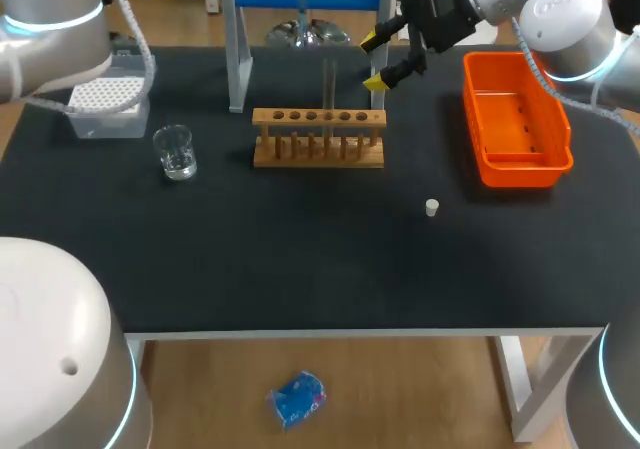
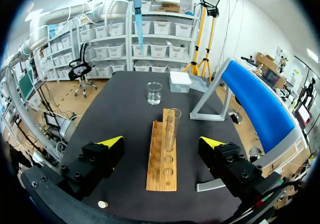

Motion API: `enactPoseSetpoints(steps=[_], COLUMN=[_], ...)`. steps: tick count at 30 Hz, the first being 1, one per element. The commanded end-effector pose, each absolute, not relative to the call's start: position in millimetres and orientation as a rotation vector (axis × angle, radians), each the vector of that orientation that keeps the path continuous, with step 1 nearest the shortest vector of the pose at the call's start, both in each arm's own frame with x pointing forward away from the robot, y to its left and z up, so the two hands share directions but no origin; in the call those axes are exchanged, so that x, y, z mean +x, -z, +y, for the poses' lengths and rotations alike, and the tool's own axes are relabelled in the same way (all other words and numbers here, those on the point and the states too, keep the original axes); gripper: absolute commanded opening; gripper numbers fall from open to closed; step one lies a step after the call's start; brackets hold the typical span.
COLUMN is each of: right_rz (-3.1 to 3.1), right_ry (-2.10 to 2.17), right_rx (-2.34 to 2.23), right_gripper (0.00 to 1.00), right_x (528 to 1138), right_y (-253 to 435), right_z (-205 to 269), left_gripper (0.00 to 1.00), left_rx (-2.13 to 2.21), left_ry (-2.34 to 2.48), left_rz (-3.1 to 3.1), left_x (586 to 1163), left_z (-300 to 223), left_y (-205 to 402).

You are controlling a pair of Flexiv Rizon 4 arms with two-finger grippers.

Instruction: Invert the test tube, pick up the pipette, mount the tip to pipette, aspirate from beaker and dispense into the tube, eject the tip, return the pipette, and cap with the stopper.

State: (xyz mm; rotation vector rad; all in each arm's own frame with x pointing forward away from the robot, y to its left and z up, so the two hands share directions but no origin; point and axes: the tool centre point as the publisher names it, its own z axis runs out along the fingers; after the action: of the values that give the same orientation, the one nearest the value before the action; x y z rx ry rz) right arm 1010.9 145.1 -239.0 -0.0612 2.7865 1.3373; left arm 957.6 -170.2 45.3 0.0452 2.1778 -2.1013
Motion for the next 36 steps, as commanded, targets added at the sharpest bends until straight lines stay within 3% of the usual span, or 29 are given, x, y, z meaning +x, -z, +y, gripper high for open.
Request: enactPoseSetpoints(steps=[1, 36], right_rz=[2.788, 2.788], right_ry=[-1.336, -1.336], right_rx=[-0.063, -0.063], right_gripper=[1.00, 1.00], right_x=[1012, 1012], right_y=[239, 239], right_z=[145, 145], left_gripper=[0.00, 0.00], left_rx=[0.122, 0.141], left_ry=[2.140, 2.230], left_rz=[2.224, 2.214], left_x=[970, 988], left_z=[-181, -196], left_y=[-42, -26])
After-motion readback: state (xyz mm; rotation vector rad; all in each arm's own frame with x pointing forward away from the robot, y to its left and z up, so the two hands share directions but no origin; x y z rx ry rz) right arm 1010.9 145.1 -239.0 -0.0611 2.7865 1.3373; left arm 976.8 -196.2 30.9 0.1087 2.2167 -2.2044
